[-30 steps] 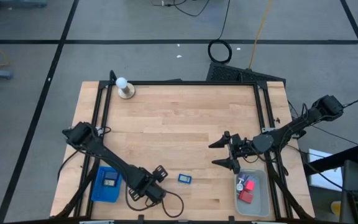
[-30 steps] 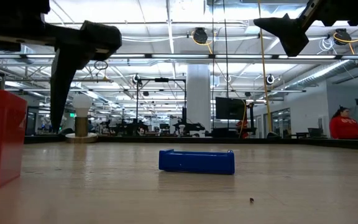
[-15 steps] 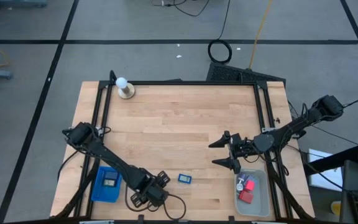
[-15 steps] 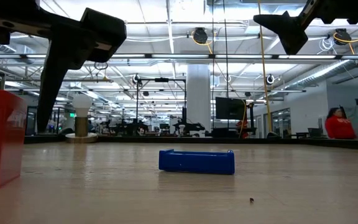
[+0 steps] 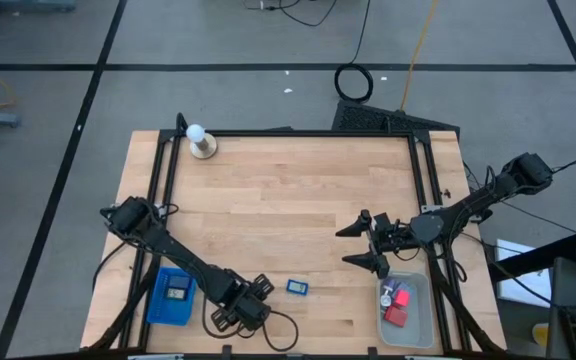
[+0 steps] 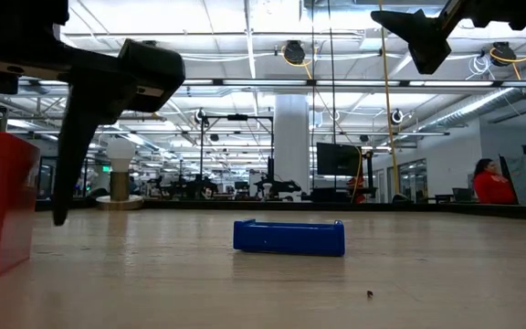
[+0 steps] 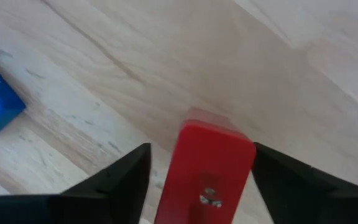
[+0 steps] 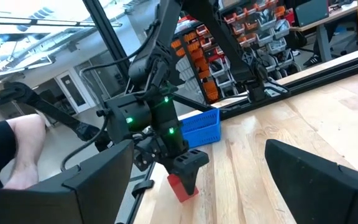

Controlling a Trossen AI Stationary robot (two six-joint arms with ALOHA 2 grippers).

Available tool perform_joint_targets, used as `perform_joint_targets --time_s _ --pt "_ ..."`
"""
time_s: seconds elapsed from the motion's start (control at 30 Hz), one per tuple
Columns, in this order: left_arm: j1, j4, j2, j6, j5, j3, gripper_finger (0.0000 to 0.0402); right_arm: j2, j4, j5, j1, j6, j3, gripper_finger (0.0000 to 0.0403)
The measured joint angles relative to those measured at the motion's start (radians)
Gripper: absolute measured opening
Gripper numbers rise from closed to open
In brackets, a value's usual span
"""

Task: Pick & Place Office items
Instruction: Put the red charger adapter into the gray bin

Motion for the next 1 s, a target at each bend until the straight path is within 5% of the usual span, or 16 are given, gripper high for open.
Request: perform_joint_targets --time_s 0.27,0.8,1.0 --pt "0.005 -0.003 0.0 -0.048 -0.011 -0.001 0.0112 0.0 0.0 0.0 0.0 0.0 0.0 0.0357" --pt "0.045 -0.041 -0.054 -0.18 -0.018 0.034 0.0112 0.001 0.089 -0.005 0.0 -0.037 0.0 0.0357" --pt "0.082 -0.029 -0.165 -0.304 -0.028 0.043 0.0112 -0.019 0.321 -0.275 0.0 -0.203 0.0 0.0357"
